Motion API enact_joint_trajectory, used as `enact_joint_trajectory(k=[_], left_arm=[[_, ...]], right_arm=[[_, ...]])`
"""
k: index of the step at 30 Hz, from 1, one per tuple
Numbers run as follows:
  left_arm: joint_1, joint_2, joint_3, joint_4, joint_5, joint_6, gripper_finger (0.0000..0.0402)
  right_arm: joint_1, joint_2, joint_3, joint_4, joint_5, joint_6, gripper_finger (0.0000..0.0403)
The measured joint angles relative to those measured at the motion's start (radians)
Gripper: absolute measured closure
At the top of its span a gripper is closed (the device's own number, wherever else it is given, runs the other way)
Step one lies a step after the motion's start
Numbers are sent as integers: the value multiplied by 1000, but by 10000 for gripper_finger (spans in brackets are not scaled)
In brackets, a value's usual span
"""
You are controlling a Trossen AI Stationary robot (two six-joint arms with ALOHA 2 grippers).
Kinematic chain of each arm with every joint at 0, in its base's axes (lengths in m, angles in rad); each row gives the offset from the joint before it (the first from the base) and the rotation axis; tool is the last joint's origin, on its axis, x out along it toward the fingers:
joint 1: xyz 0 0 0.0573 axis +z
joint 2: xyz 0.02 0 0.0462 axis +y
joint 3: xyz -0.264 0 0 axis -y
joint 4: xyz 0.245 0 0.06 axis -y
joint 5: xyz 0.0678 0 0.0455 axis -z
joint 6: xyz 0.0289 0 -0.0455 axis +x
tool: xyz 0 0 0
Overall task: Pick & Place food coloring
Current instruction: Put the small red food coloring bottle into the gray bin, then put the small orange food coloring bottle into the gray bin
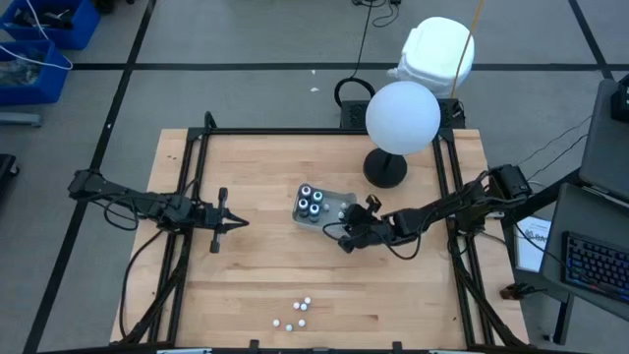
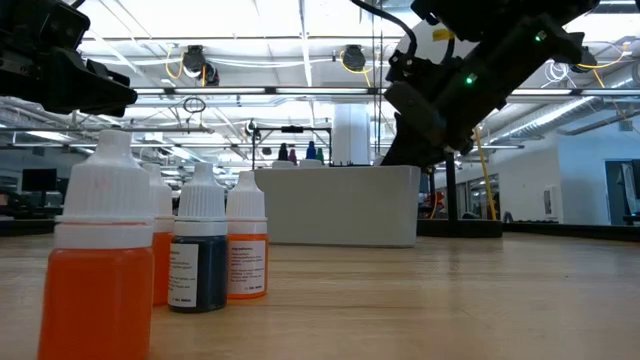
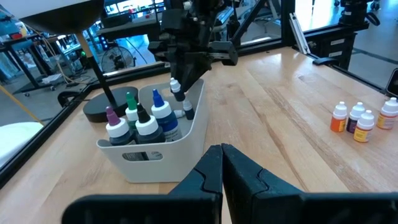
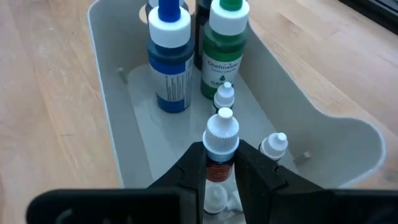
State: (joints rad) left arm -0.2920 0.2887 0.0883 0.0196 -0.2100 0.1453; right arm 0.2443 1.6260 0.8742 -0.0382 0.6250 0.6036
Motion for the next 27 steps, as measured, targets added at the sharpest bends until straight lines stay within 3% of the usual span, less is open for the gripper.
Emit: enact_joint_trajectory(k=[7, 20, 27], left_arm=[[0, 0, 0, 0, 0, -1, 392], [0, 0, 0, -1, 0, -2, 392], [0, 0, 0, -1, 1, -4, 392]], right_arm=[[-2, 0, 0, 3, -25, -4, 345], [-3, 0, 0, 5, -49, 2, 296], [-3, -4, 0, 10, -29, -41, 299]])
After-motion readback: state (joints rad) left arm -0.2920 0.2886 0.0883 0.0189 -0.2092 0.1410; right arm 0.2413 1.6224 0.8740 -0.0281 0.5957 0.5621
